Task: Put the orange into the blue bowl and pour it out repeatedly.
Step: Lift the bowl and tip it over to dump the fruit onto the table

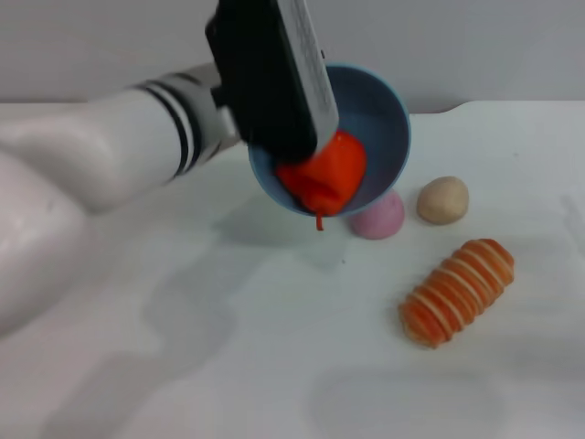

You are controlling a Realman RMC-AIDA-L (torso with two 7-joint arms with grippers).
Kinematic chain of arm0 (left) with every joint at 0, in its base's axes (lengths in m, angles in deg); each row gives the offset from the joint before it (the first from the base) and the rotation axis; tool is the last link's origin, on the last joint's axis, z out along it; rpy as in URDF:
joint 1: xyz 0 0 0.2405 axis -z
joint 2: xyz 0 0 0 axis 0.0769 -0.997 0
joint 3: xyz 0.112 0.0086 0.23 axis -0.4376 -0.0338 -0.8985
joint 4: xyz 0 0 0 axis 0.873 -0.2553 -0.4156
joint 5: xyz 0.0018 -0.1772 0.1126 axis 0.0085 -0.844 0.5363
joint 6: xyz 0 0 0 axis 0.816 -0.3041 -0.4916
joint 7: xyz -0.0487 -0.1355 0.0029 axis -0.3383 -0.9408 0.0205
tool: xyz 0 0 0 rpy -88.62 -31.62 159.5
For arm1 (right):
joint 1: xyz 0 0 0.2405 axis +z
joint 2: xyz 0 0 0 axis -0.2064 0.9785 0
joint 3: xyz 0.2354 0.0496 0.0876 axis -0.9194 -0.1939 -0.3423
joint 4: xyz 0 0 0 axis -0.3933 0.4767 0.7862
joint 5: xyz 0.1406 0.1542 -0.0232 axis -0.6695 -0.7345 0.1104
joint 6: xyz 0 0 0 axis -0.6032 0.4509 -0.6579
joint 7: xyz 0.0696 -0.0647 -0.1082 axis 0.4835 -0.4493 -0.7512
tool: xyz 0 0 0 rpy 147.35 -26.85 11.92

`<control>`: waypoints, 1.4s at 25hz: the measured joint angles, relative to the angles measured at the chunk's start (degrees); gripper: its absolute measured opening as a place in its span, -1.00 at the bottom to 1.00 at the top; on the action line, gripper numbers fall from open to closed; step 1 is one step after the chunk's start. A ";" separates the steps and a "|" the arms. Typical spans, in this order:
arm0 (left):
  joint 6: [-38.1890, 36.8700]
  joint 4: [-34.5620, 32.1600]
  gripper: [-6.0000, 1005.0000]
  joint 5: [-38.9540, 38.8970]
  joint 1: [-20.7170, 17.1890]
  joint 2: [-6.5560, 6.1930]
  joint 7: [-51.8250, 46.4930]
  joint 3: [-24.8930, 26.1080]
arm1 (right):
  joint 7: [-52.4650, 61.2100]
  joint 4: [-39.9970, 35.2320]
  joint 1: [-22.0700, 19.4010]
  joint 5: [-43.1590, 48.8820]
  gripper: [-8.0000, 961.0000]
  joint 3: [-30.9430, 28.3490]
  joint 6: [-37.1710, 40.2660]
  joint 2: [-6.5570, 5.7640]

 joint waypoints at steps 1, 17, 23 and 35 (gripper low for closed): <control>2.14 -0.31 -0.99 0.00 -1.38 -0.01 2.34 -1.06 | -0.03 0.08 0.11 -0.01 0.12 -0.04 0.07 0.00; 36.58 3.66 -0.99 0.00 -15.96 0.27 35.47 -14.13 | -0.18 1.18 1.36 -0.04 0.12 -0.36 0.11 0.13; 38.20 4.62 -0.99 -0.10 -16.48 0.27 38.15 -15.08 | -0.20 1.28 1.25 -0.05 0.12 -0.49 0.11 0.10; 20.33 -2.47 -0.99 -23.30 -12.60 0.47 28.99 -3.50 | 1.60 1.37 1.87 0.76 0.12 0.13 0.00 -0.11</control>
